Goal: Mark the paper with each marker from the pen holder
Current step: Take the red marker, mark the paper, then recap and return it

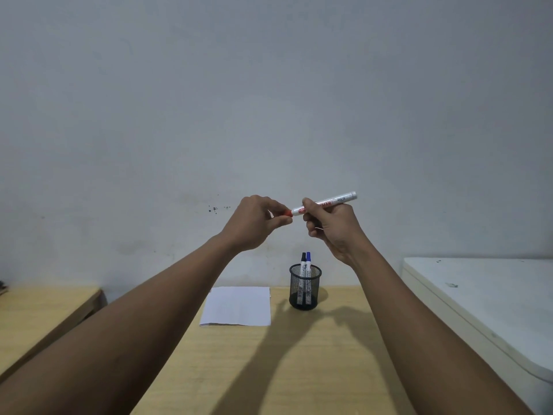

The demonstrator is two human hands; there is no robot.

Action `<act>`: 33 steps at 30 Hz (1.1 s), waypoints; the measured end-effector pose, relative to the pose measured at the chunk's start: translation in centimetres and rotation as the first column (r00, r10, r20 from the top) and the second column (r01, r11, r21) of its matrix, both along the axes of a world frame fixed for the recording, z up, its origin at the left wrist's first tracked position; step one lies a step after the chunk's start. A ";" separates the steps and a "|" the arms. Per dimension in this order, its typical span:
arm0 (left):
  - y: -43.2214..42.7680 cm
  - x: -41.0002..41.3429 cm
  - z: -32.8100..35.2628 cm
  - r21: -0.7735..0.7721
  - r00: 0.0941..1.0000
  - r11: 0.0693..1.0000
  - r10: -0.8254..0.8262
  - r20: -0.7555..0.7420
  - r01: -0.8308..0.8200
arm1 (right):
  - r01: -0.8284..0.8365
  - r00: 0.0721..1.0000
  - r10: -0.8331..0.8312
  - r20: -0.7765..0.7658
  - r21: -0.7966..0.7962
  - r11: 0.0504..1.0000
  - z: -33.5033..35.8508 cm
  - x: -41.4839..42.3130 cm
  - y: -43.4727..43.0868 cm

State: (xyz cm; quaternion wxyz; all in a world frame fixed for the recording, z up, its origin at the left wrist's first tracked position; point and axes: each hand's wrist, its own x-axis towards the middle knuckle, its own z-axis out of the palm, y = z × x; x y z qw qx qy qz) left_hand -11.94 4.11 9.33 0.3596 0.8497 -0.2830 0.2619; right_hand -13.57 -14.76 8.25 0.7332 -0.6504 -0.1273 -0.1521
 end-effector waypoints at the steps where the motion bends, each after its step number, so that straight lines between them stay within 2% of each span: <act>1: -0.1 0.0 0.0 0.006 1.000 1.000 0.007 0.020 -0.007 | 0.007 1.000 -0.007 0.002 -0.007 1.000 -0.1 0.1 0.1; 7: -1.0 -0.2 -0.3 0.030 0.973 0.993 0.107 0.204 -0.116 | 0.036 0.997 -0.025 -0.066 0.165 0.986 -1.1 0.3 1.1; 9: -1.3 -0.1 -0.5 0.043 0.968 0.991 0.116 0.220 -0.128 | 0.056 0.993 -0.035 -0.111 0.195 0.979 -1.3 0.2 1.2; 11: -1.7 0.0 -0.4 -0.009 0.987 0.997 0.072 0.145 -0.071 | 0.183 0.973 -0.151 -0.173 0.187 0.965 -1.5 0.4 1.1; 14: -2.4 0.4 0.4 -0.128 0.998 0.992 0.009 0.059 -0.001 | 0.429 0.889 -0.389 -0.241 0.139 0.893 -2.7 1.0 0.7; 17: -3.5 1.0 0.6 -0.134 1.000 0.991 -0.027 0.008 0.028 | 0.523 0.851 -0.523 -0.038 -0.020 0.852 -4.0 1.1 0.0; 21: -4.8 2.7 -0.1 -0.159 0.997 0.987 -0.047 -0.067 0.035 | 0.451 0.892 -0.423 0.160 -0.249 0.857 -4.4 1.7 -1.3; 24: -5.8 4.2 -0.8 -0.175 0.993 0.984 -0.050 -0.110 0.030 | 0.448 0.891 -0.369 0.265 -0.378 0.810 -4.8 3.1 -2.6; 29: -7.2 7.5 -2.7 -0.216 0.978 0.976 -0.077 -0.194 0.034 | 0.475 0.877 -0.375 0.300 -0.422 0.772 -6.8 6.7 -3.8; 33: -7.2 10.9 -5.7 -0.065 0.971 0.995 0.058 -0.233 -0.075 | 0.461 0.887 -0.375 0.270 -0.459 0.760 -8.4 9.5 -4.6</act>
